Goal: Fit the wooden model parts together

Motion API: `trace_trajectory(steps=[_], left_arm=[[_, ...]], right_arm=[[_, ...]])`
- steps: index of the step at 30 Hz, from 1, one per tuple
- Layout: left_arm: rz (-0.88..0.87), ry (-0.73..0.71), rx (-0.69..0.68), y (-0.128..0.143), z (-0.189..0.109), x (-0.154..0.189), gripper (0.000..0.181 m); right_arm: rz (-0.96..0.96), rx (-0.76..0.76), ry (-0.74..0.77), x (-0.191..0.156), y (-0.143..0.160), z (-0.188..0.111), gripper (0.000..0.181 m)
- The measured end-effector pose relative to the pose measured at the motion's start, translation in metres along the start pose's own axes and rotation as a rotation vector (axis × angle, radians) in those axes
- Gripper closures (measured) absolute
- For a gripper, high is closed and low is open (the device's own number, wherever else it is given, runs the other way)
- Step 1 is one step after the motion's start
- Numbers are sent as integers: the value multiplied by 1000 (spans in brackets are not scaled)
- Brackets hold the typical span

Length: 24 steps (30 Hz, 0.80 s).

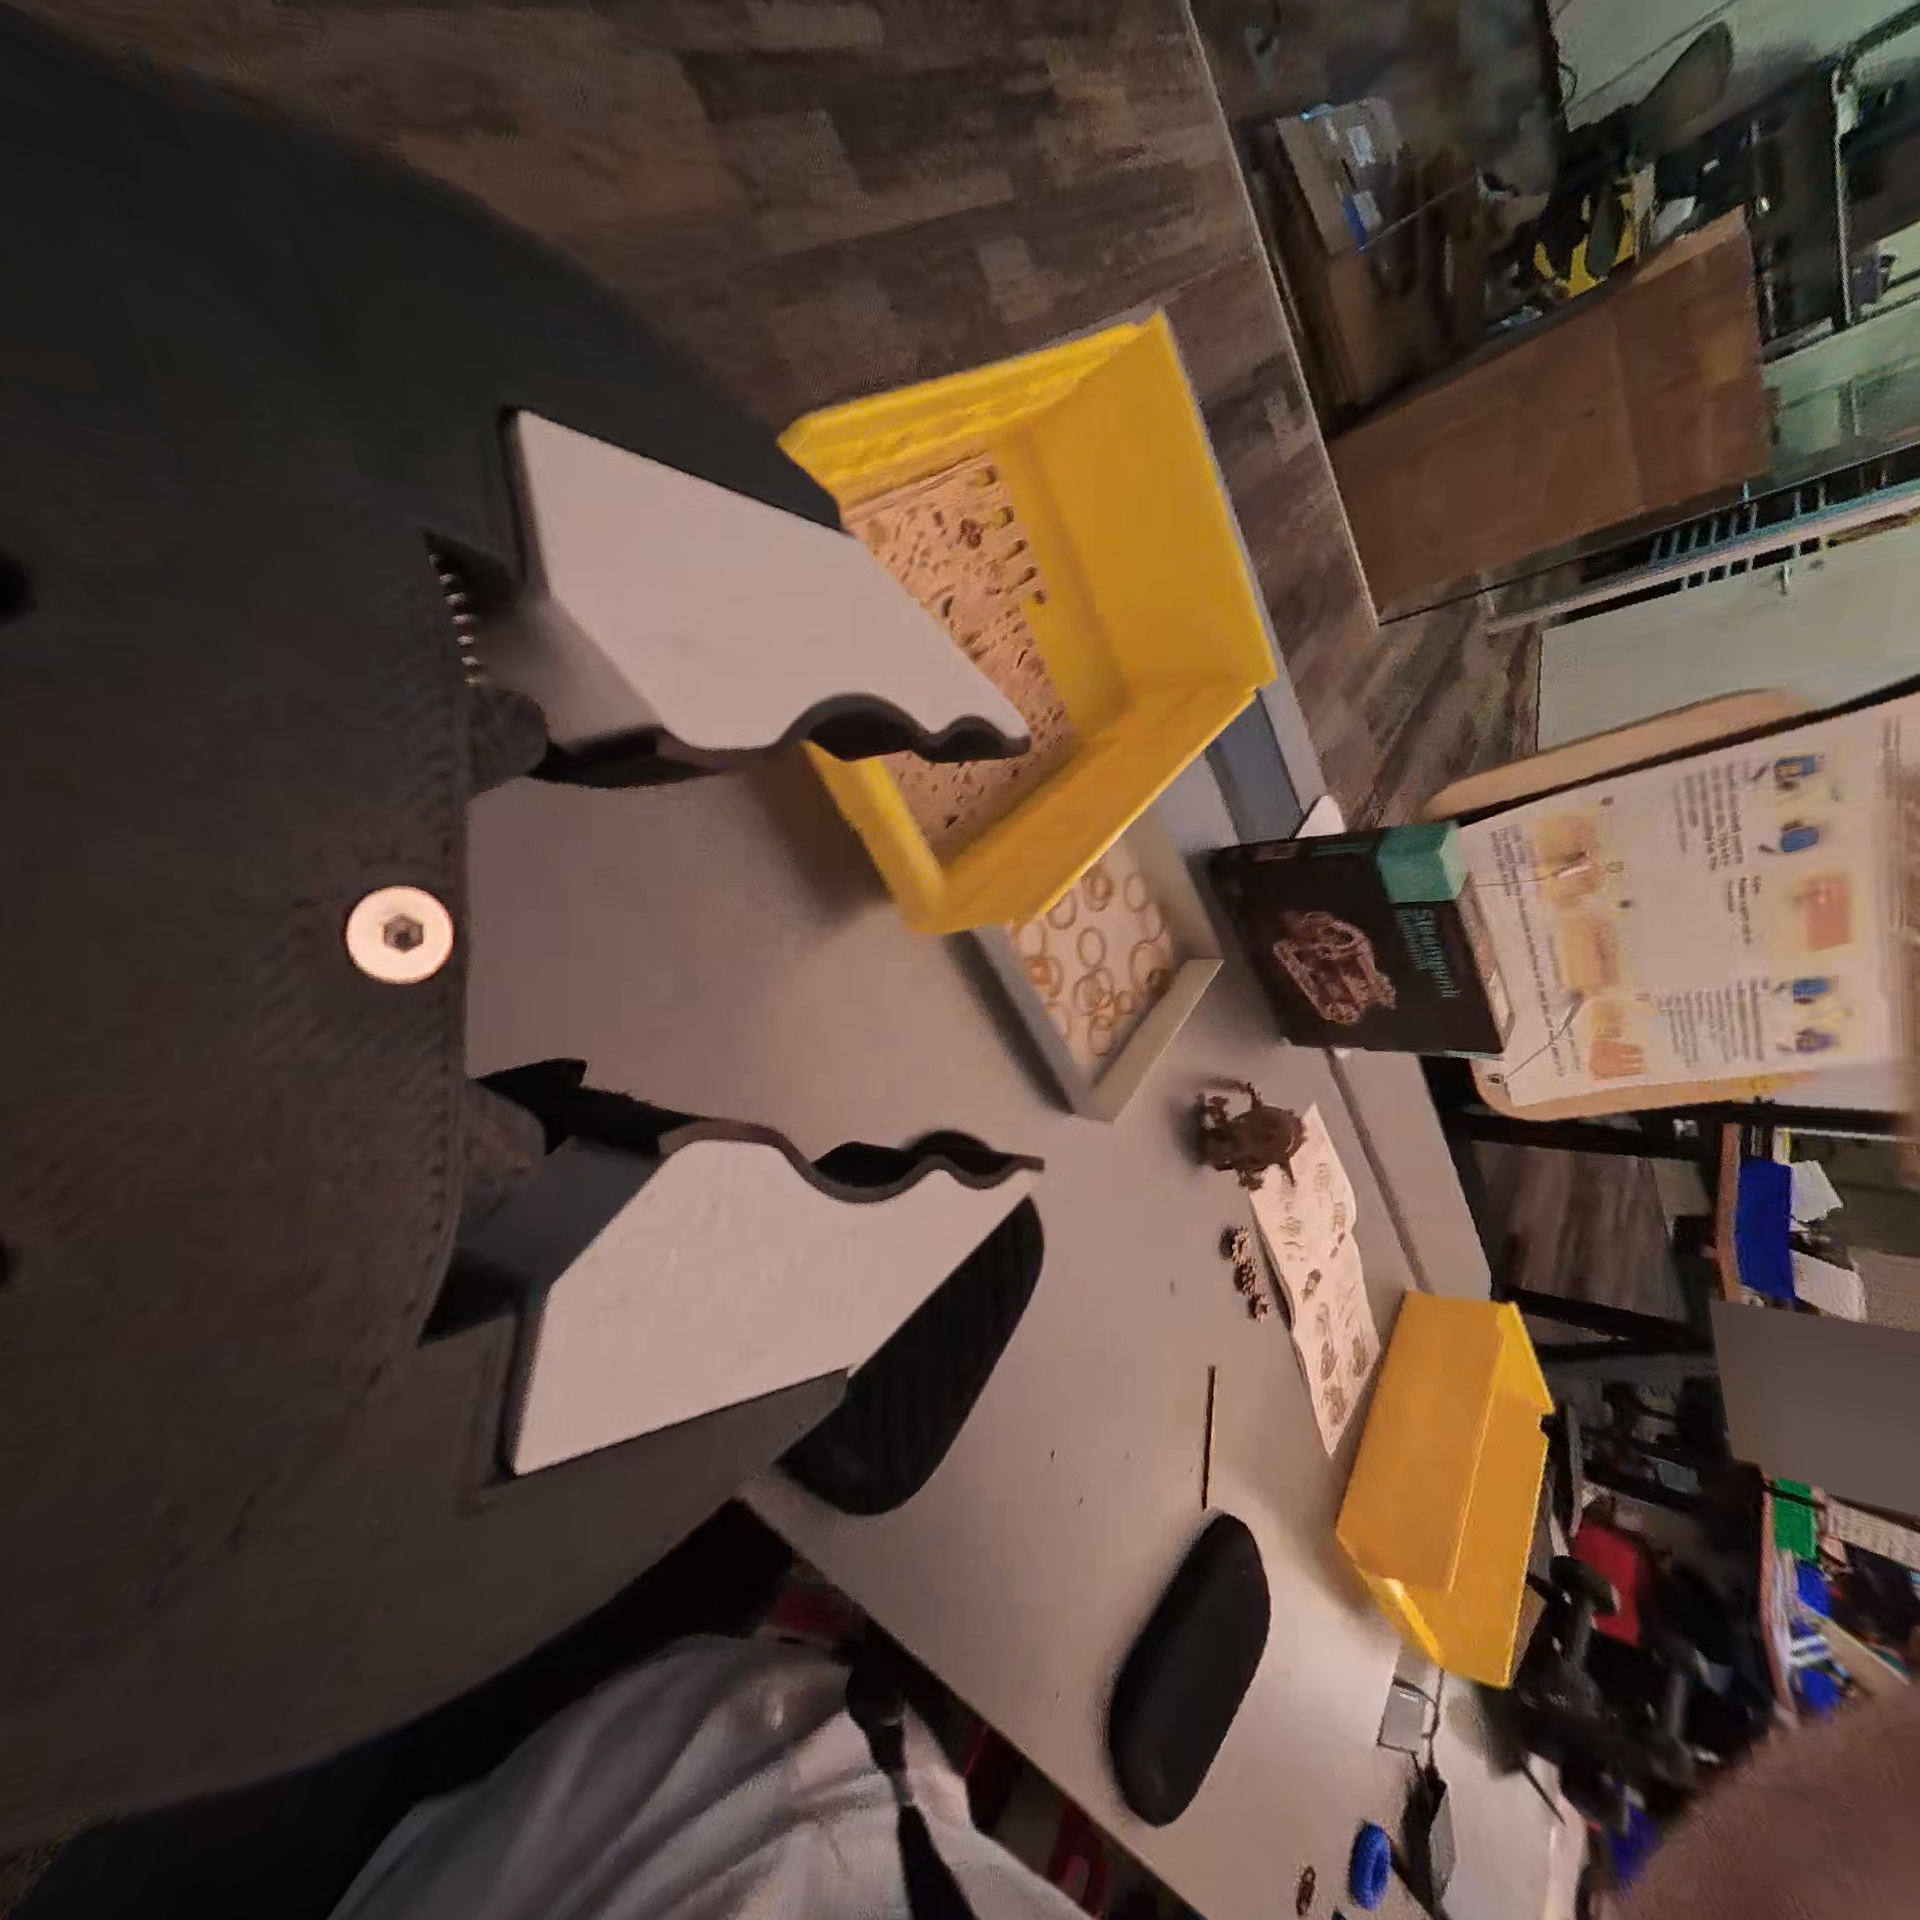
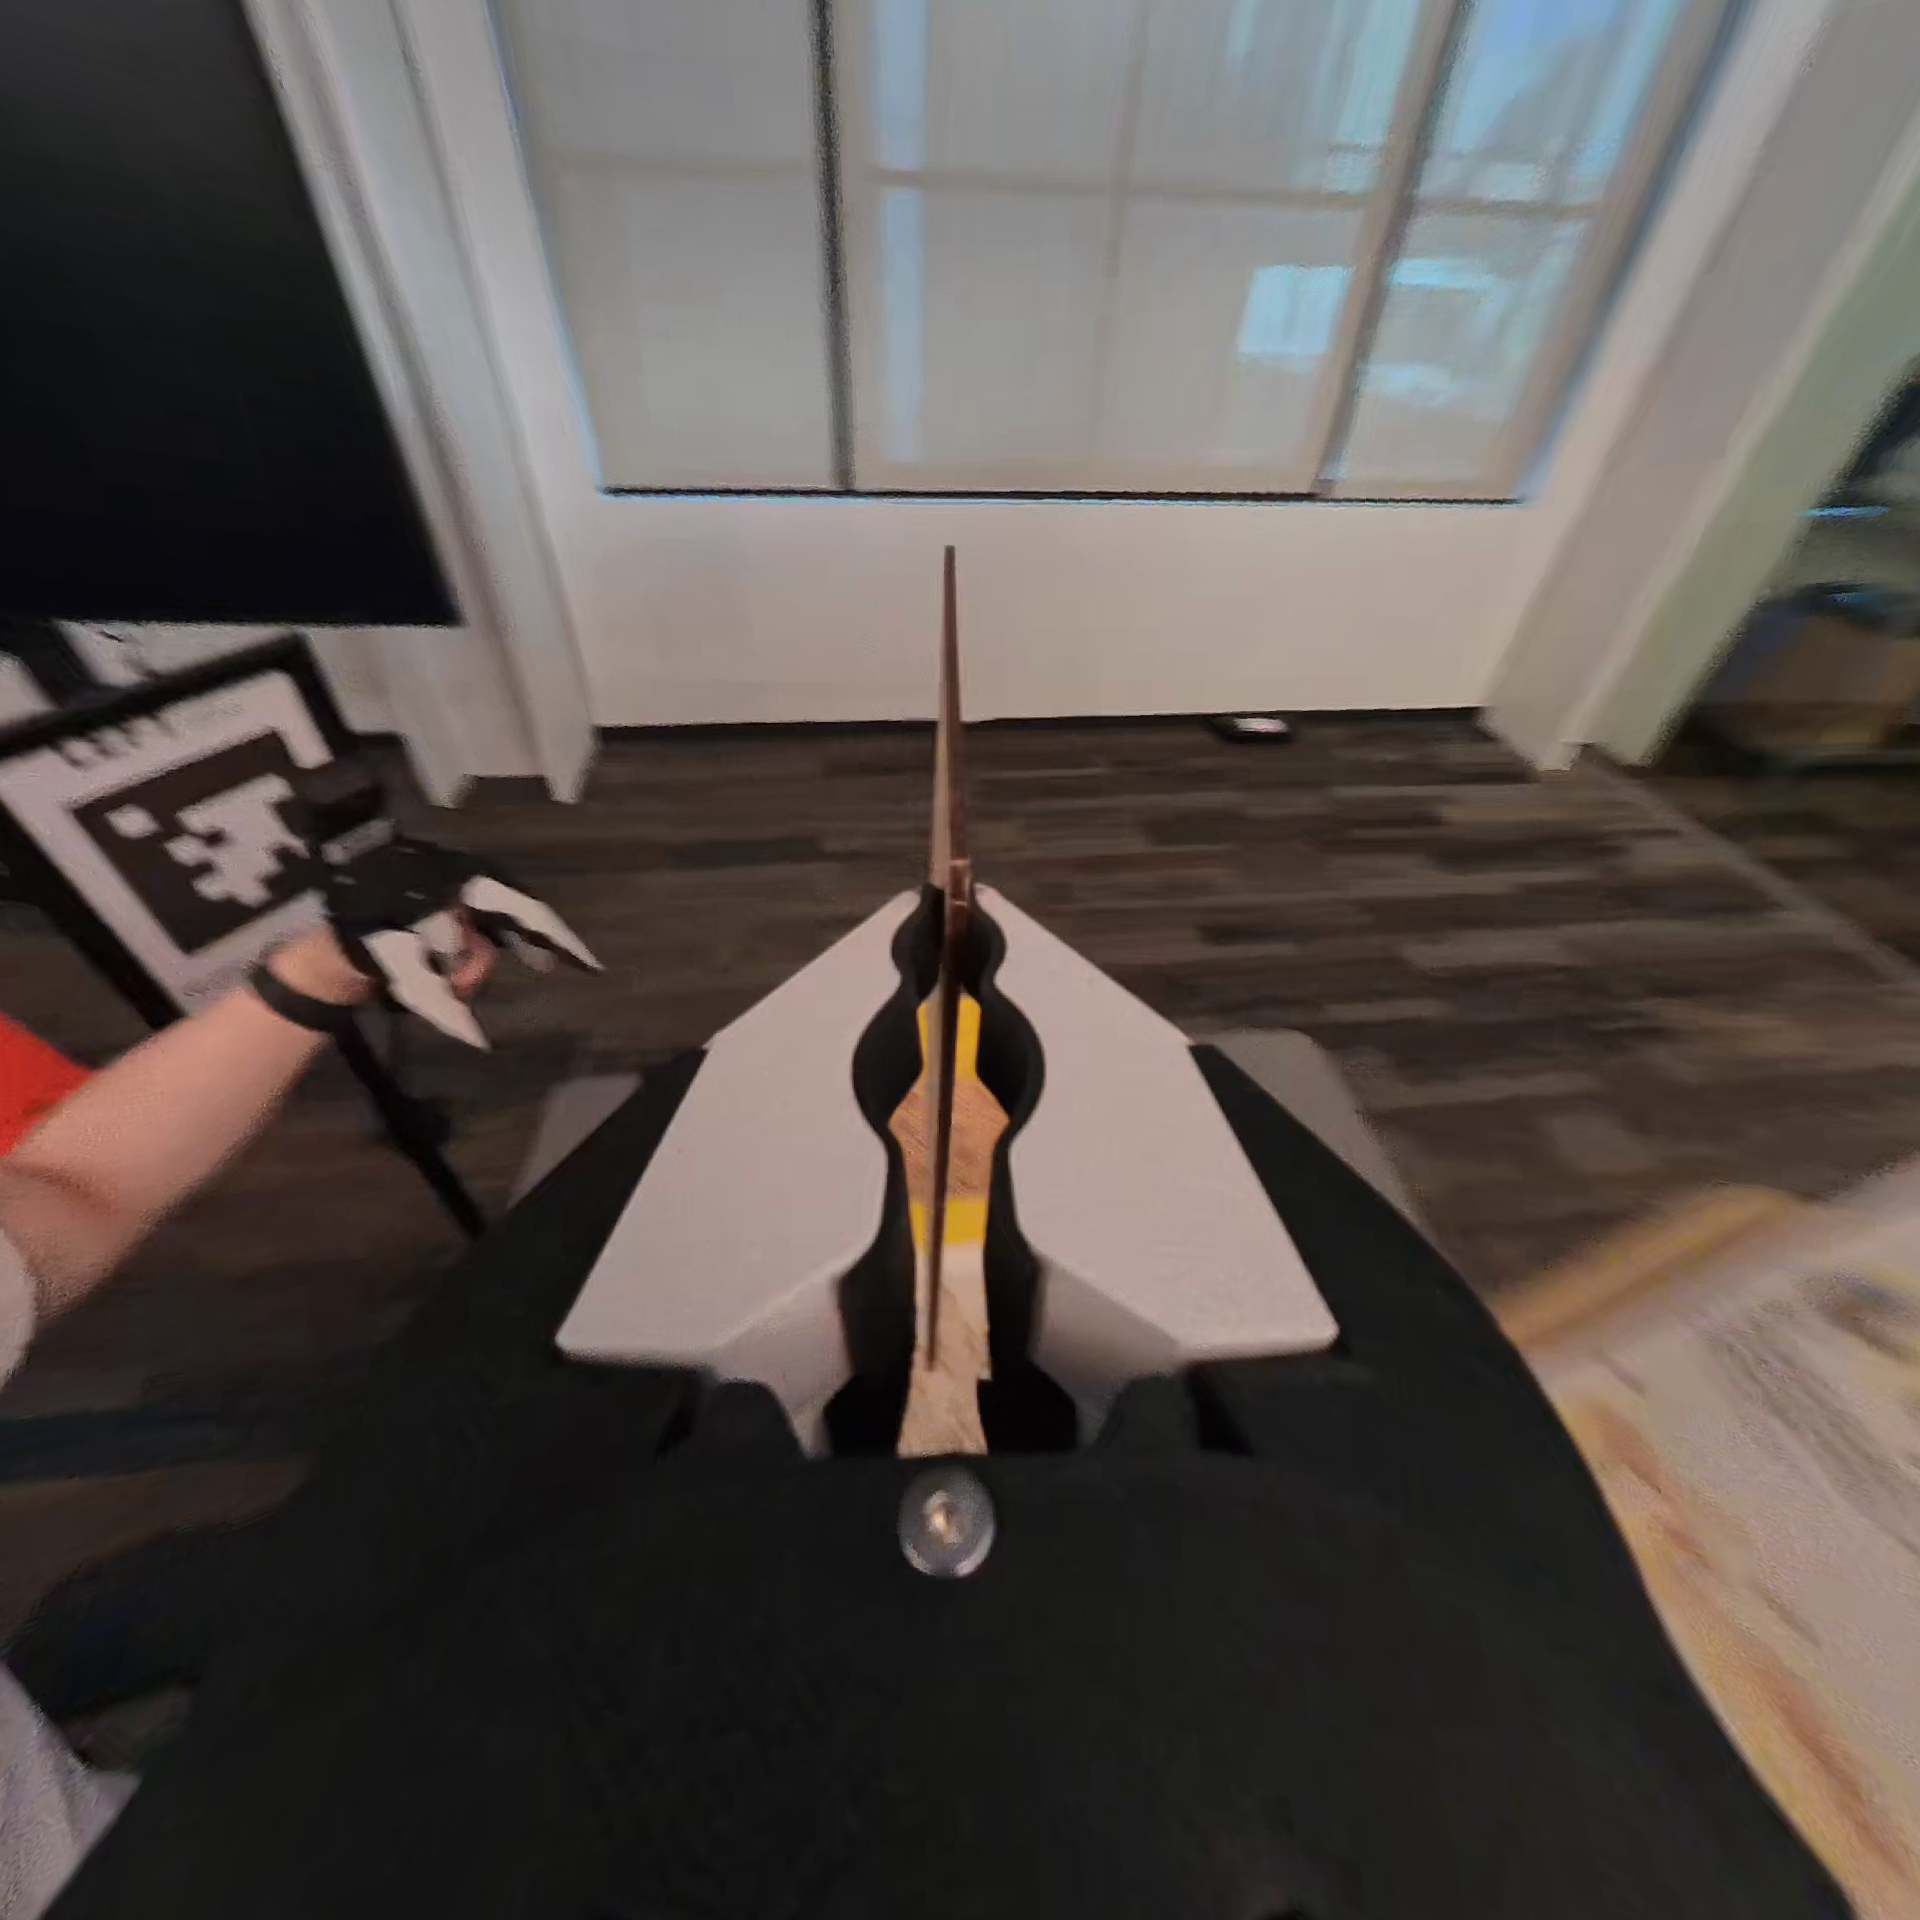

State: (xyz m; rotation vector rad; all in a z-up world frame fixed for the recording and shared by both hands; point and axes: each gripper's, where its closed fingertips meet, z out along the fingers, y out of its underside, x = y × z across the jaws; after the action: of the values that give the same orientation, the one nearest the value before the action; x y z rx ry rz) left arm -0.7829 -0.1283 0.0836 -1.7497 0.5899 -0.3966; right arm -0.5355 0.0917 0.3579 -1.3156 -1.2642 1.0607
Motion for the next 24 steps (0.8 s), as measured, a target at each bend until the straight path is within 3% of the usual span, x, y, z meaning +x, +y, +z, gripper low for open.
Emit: trace_trajectory(steps=[2,4,7,9,12,15,20,24], left_arm=[[-21,14,49,12,-8,27,109],[-51,30,116,21,-9,52,113],[-82,65,150,34,8,83,114],[-80,80,151,33,36,98,116],[-79,234,172,13,96,143,125],[-83,356,171,-7,168,197,131],[-83,461,66,-6,295,288,117],[-176,640,77,-25,353,337,112]], right_arm=[[-26,-30,150,7,-7,-97,180],[-9,-54,292,8,15,-194,180],[83,-96,440,-3,101,-311,180],[181,-79,433,-20,168,-351,180],[292,0,386,-43,250,-368,180],[358,111,306,-61,300,-365,180],[424,284,126,-75,318,-344,180],[451,324,7,-82,316,-320,180]])
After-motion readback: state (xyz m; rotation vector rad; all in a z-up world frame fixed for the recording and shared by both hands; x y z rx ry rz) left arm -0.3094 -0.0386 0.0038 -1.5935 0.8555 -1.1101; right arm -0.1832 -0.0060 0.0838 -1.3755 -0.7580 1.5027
